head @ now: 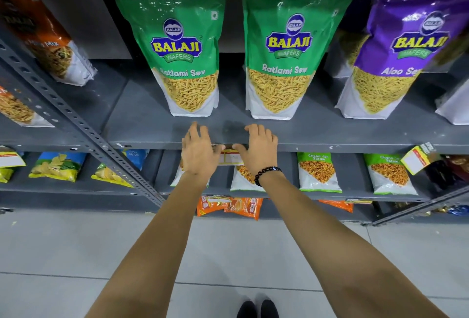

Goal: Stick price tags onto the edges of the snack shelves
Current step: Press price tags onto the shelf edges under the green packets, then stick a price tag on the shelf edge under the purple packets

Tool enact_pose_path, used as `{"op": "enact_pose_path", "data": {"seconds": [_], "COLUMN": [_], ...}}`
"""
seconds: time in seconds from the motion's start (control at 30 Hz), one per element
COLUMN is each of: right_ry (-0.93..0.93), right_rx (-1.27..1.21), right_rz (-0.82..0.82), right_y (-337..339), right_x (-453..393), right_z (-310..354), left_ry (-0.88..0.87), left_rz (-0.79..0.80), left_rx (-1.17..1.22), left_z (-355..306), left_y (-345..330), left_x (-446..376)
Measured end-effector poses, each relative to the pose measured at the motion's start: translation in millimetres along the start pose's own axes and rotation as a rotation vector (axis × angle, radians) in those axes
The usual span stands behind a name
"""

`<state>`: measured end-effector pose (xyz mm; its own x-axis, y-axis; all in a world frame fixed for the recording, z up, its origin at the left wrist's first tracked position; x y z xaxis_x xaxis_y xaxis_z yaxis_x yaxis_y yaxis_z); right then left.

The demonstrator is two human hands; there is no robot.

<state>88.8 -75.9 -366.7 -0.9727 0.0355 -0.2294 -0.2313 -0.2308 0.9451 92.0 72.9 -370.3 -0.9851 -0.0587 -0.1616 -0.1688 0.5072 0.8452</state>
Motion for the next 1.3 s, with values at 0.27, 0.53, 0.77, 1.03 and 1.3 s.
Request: {"op": "enact_pose_path", "data": {"seconds": [0.27,0.53,0.77,1.03,1.3], "right_ry": [-0.078,-0.339,-0.209,-0.205,-0.055], "right_rx": [0.113,0.229,0.253,0.16,0.063], "right_rz": [-0.118,-0.061,0.072,0.053,0.053], "right_y": [60,99,89,86,101], "right_x": [48,87,76,49,41], "right_z": [-146,-355,-441,-461,-462], "left_ry": [-0.462,-0.685,-0.689,-0.505,-0.425], "left_rz": [0.12,0.238,0.253,0.234,0.183], "left_rx": [-0.071,-0.094,-0.112,-0.005,0.152], "left_z": [-143,-332,-422,-435,-432], "left_y": [-65,-159,-217,-229,-228], "left_x": [31,58,68,57,67]}}
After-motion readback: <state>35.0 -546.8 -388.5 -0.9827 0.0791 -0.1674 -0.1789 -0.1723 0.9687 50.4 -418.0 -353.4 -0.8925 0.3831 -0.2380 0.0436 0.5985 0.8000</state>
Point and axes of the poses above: each hand's wrist, its own x-axis away from the middle knuckle, its own y-axis out of the back of the hand, z = x × y, the point moved 10 cm from there along -x, towards the middle knuckle, and after that the axes turned 15 degrees about x, right-handed, at the moved point
